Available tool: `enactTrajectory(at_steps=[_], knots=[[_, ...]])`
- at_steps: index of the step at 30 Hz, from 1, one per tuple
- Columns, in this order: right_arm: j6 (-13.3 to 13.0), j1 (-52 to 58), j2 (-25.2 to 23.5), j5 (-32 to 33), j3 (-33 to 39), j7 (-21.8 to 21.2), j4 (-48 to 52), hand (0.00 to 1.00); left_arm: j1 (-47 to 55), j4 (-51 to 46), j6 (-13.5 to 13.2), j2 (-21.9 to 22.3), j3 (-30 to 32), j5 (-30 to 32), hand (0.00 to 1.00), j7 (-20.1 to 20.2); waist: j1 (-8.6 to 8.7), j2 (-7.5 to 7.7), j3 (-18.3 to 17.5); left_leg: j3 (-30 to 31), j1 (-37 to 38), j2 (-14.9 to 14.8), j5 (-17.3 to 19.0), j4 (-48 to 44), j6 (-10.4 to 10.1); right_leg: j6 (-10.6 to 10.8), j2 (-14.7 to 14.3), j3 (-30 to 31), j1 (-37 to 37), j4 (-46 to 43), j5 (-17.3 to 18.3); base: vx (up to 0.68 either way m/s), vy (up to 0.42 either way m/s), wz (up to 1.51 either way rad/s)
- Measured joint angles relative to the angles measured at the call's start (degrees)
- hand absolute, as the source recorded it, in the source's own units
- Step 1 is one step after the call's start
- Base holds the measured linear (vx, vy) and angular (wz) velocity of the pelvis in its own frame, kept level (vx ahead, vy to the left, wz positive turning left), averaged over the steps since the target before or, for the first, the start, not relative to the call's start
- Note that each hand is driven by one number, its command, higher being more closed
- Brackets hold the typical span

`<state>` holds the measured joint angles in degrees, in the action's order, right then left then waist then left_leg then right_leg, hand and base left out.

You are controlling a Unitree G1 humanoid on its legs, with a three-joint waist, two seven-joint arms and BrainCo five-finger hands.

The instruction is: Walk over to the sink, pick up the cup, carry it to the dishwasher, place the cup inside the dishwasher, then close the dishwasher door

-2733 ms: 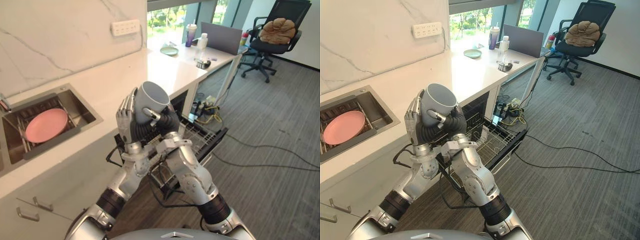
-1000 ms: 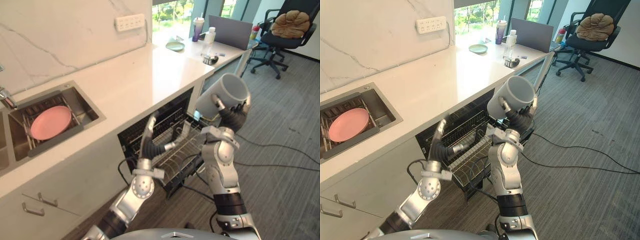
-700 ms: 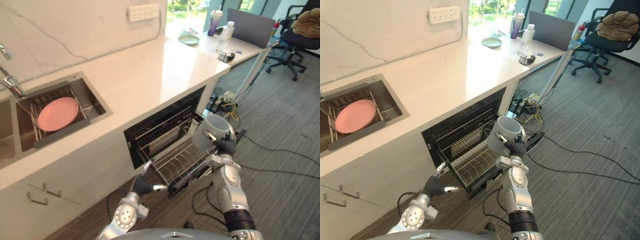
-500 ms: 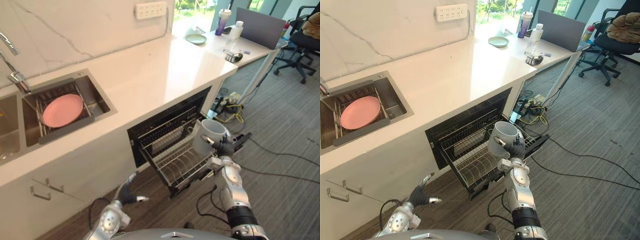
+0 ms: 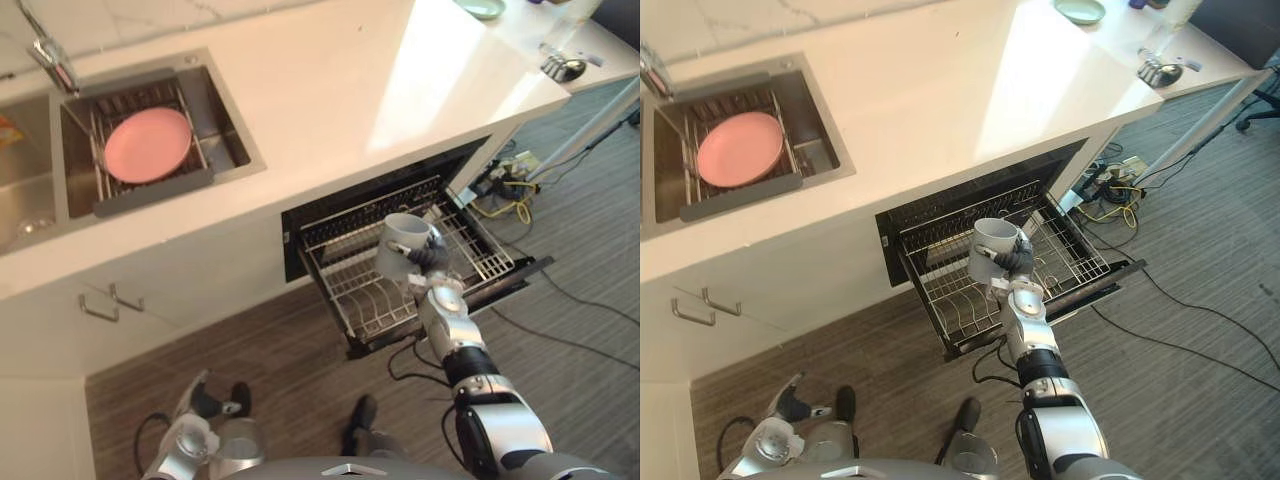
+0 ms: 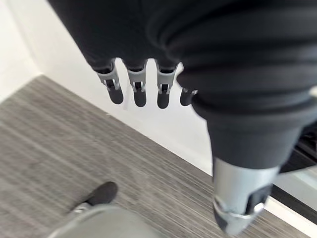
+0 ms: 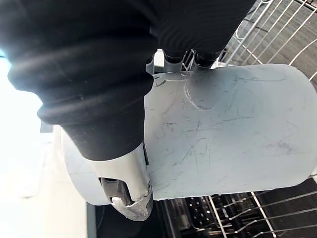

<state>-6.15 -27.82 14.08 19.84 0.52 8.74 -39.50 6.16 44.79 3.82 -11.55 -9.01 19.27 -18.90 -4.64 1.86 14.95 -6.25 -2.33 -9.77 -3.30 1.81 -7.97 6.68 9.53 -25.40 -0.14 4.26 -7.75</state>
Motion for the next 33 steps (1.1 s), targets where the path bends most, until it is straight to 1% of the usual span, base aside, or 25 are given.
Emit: enactTrajectory(at_steps=[1, 2, 3, 4, 5, 6, 7, 8, 9, 10, 11, 12, 13, 15, 17, 19, 20, 21, 25, 26, 28, 29, 30, 32, 33], knots=[[0.4, -0.7, 0.0, 0.1, -0.4, 0.0, -0.5, 1.00, -0.6, 0.2, 1.0, -0.3, 0.7, -0.1, 0.00, -1.5, -0.56, 1.01, 1.3, 0.3, -0.5, 0.0, 0.0, -0.4, 0.0, -0.1, 0.0, 0.1, -0.1, 0.0, 0.0, 0.00, 0.003, 0.12], [0.4, -0.9, -0.1, 0.1, -0.6, 0.0, -0.8, 1.00, -1.2, 0.4, 1.5, -0.4, 1.2, -0.5, 0.00, -2.1, -0.90, 1.47, 1.8, 0.6, -0.9, 0.0, 0.1, -0.8, 0.0, -0.1, 0.0, 0.3, -0.1, 0.0, 0.0, 0.00, 0.007, 0.21], [0.4, -1.8, -0.1, 0.1, -1.2, 0.0, -2.3, 1.00, -2.2, 1.0, 2.8, -0.3, 2.4, -1.3, 0.00, -3.0, -1.64, 2.38, 3.0, 1.4, -1.3, 0.1, 0.1, -0.9, 0.0, -0.4, 0.0, 1.2, -0.1, -0.1, 0.3, -0.01, 0.016, 0.29], [0.4, -2.4, -0.1, 0.1, -2.1, 0.0, -3.0, 1.00, -3.0, 1.5, 4.2, -0.4, 3.4, -1.8, 0.00, -3.4, -2.00, 3.15, 3.9, 1.9, -2.2, 0.0, 0.1, -1.6, -0.1, -0.7, -0.1, 1.5, -0.2, -0.2, 0.4, -0.01, 0.015, 0.26], [0.4, -2.8, -0.1, 0.2, -2.3, 0.0, -3.2, 1.00, -3.2, 1.5, 4.7, -0.3, 4.3, -2.2, 0.00, -3.5, -2.30, 3.46, 4.4, 2.2, -2.6, 0.0, 0.3, -2.1, -0.1, -0.7, -0.1, 1.7, -0.4, -0.4, 0.5, -0.02, 0.018, 0.15], [0.5, -4.6, -0.2, 0.6, -2.8, -0.1, -4.7, 1.00, -3.8, 1.5, 5.8, -0.4, 5.4, -3.2, 0.00, -3.7, -3.18, 4.08, 5.5, 2.4, -3.8, -0.3, 1.0, -3.7, -0.2, -0.8, -0.1, 2.6, -1.4, -1.3, 0.6, -0.03, 0.014, 0.06], [0.9, -6.1, -0.1, 0.7, -2.8, -0.1, -5.0, 1.00, -4.4, 1.7, 7.0, -0.4, 6.9, -3.6, 0.00, -3.6, -3.87, 4.43, 6.4, 3.2, -5.7, -0.6, 1.8, -6.0, -0.2, -0.8, -0.3, 2.9, -2.2, -1.9, 0.7, -0.04, 0.014, 0.07], [1.2, -7.0, -0.1, 0.7, -2.8, -0.1, -5.3, 1.00, -4.8, 1.8, 7.8, -0.6, 7.2, -3.7, 0.00, -3.5, -4.06, 4.58, 7.2, 3.4, -6.4, -0.8, 2.1, -7.1, -0.3, -0.8, -0.5, 2.9, -2.2, -2.0, 0.7, -0.06, 0.002, 0.09], [1.7, -9.1, -0.1, 0.6, -3.7, 0.0, -7.0, 1.00, -5.0, 2.0, 9.2, -1.1, 8.2, -3.8, 0.00, -2.9, -4.74, 4.91, 8.3, 4.0, -7.3, -1.4, 3.0, -8.9, -0.5, -0.8, -1.0, 3.0, -2.2, -2.2, 0.8, -0.08, -0.019, 0.13], [2.4, -10.6, -0.1, 0.5, -4.6, 0.0, -8.4, 1.00, -5.1, 2.2, 10.7, -1.4, 9.4, -4.1, 0.00, -2.4, -5.25, 5.21, 8.9, 4.8, -8.5, -1.9, 3.5, -10.4, -0.8, -0.8, -1.6, 3.0, -2.2, -2.3, 1.1, -0.08, -0.025, 0.15], [2.7, -11.2, -0.1, 0.6, -4.9, 0.1, -9.3, 1.00, -5.2, 2.8, 11.4, -1.6, 9.5, -4.7, 0.00, -2.3, -5.47, 5.27, 9.1, 5.2, -9.0, -2.1, 3.8, -10.9, -0.9, -0.9, -1.8, 3.0, -2.3, -2.4, 1.5, -0.08, -0.034, 0.18], [2.9, -12.2, -0.1, 0.7, -4.9, 0.2, -10.9, 1.00, -5.6, 3.9, 12.5, -1.7, 9.8, -6.4, 0.00, -2.3, -6.49, 5.29, 9.5, 5.8, -9.6, -2.6, 3.8, -11.3, -1.1, -1.1, -2.2, 3.0, -2.7, -3.1, 2.0, -0.07, -0.034, 0.15], [3.7, -13.2, -0.1, 0.7, -4.9, 0.2, -11.9, 1.00, -5.7, 4.5, 13.2, -1.4, 11.2, -8.9, 0.00, -2.4, -7.26, 5.45, 9.8, 6.3, -10.4, -3.0, 3.7, -11.5, -1.4, -1.2, -2.6, 2.9, -3.5, -3.7, 2.4, -0.07, -0.036, 0.09], [4.4, -15.5, -0.1, 0.4, -4.9, 0.2, -14.1, 1.00, -6.5, 6.2, 13.8, -1.3, 11.8, -13.2, 0.00, -2.4, -7.97, 5.73, 10.2, 6.8, -11.5, -3.4, 3.0, -11.2, -1.6, -1.7, -3.0, 2.7, -4.5, -3.9, 2.8, -0.06, -0.030, 0.08], [5.1, -17.6, -0.1, 0.1, -4.9, 0.3, -15.9, 1.00, -6.9, 6.6, 13.8, -0.9, 12.1, -16.4, 0.00, -2.4, -8.03, 5.82, 10.7, 7.6, -12.5, -3.4, 2.3, -10.8, -1.6, -1.6, -3.2, 2.4, -5.2, -4.0, 2.7, -0.05, -0.011, 0.15], [5.8, -19.0, -0.1, 0.1, -4.9, 0.5, -17.2, 1.00, -7.8, 6.8, 13.1, -0.1, 13.6, -18.8, 0.00, -2.5, -8.42, 5.83, 10.9, 8.1, -13.3, -3.4, 2.0, -10.7, -1.7, -1.4, -3.3, 2.4, -5.9, -4.1, 2.5, -0.03, 0.008, 0.13], [7.1, -20.0, -0.1, 0.1, -4.8, 0.5, -18.4, 1.00, -8.8, 7.7, 11.6, 0.2, 13.6, -20.6, 0.00, -2.5, -8.64, 5.80, 11.1, 8.4, -13.7, -3.4, 1.8, -10.7, -1.7, -1.4, -3.4, 2.4, -6.0, -4.1, 2.5, -0.01, 0.006, 0.10], [7.6, -20.1, -0.1, 0.1, -4.8, 0.6, -18.7, 1.00, -9.3, 7.7, 11.1, 0.4, 13.6, -21.9, 0.00, -2.6, -8.71, 5.80, 11.1, 8.6, -13.8, -3.4, 1.8, -10.7, -1.7, -1.4, -3.5, 2.4, -6.0, -4.2, 2.5, -0.01, 0.010, 0.11], [8.0, -20.9, 0.0, 0.1, -4.3, 1.5, -20.9, 1.00, -11.1, 7.8, 9.6, 0.9, 13.9, -26.3, 0.00, -3.5, -8.79, 5.59, 11.2, 9.4, -14.9, -3.5, 1.7, -11.0, -1.8, -1.4, -3.5, 2.5, -7.2, -5.3, 3.1, -0.02, 0.016, 0.06], [8.0, -21.5, 0.0, 0.1, -4.1, 1.7, -21.8, 1.00, -11.3, 7.8, 9.4, 1.0, 13.9, -27.2, 0.00, -3.5, -8.77, 5.43, 11.4, 9.3, -15.2, -3.4, 1.6, -11.0, -1.8, -1.4, -3.4, 2.6, -7.8, -5.8, 3.2, -0.04, 0.022, -0.03], [9.1, -22.9, 0.8, 0.1, -2.8, 1.9, -22.8, 1.00, -12.0, 7.9, 8.6, 1.6, 13.9, -29.3, 0.00, -3.6, -8.77, 4.48, 12.6, 9.2, -15.6, -3.4, 1.3, -11.0, -1.6, -1.3, -3.1, 2.8, -8.6, -6.8, 3.5, -0.06, 0.030, -0.04], [9.4, -23.1, 1.1, 0.1, -2.4, 1.8, -22.8, 1.00, -12.1, 7.9, 8.5, 1.8, 13.9, -29.8, 0.00, -3.6, -8.87, 4.24, 12.8, 9.1, -15.7, -3.4, 1.3, -11.0, -1.6, -1.3, -3.0, 3.0, -9.1, -7.2, 3.6, -0.07, 0.034, -0.09], [10.3, -23.8, 1.8, 0.1, -2.1, 1.8, -22.9, 1.00, -12.2, 7.9, 8.5, 2.1, 13.9, -30.7, 0.00, -3.7, -8.89, 3.80, 13.0, 8.8, -16.1, -3.4, 1.1, -10.9, -1.6, -1.4, -2.8, 3.4, -10.2, -8.1, 3.8, -0.05, 0.025, -0.09], [10.5, -24.6, 2.7, 0.1, -2.0, 1.5, -23.9, 1.00, -12.3, 7.9, 8.5, 2.5, 13.9, -31.5, 0.00, -4.0, -8.85, 3.25, 13.4, 8.6, -16.3, -3.4, 1.0, -10.9, -1.5, -1.4, -2.6, 3.7, -10.8, -8.7, 3.8, -0.03, 0.019, -0.11], [11.1, -25.2, 3.3, 0.1, -2.0, 1.4, -24.5, 0.00, -12.3, 7.9, 8.5, 2.8, 13.8, -31.5, 0.00, -4.4, -8.99, 3.07, 13.5, 8.0, -16.5, -3.5, 0.9, -10.9, -1.4, -1.4, -2.4, 4.4, -11.8, -9.4, 4.0, -0.03, 0.019, -0.16]])
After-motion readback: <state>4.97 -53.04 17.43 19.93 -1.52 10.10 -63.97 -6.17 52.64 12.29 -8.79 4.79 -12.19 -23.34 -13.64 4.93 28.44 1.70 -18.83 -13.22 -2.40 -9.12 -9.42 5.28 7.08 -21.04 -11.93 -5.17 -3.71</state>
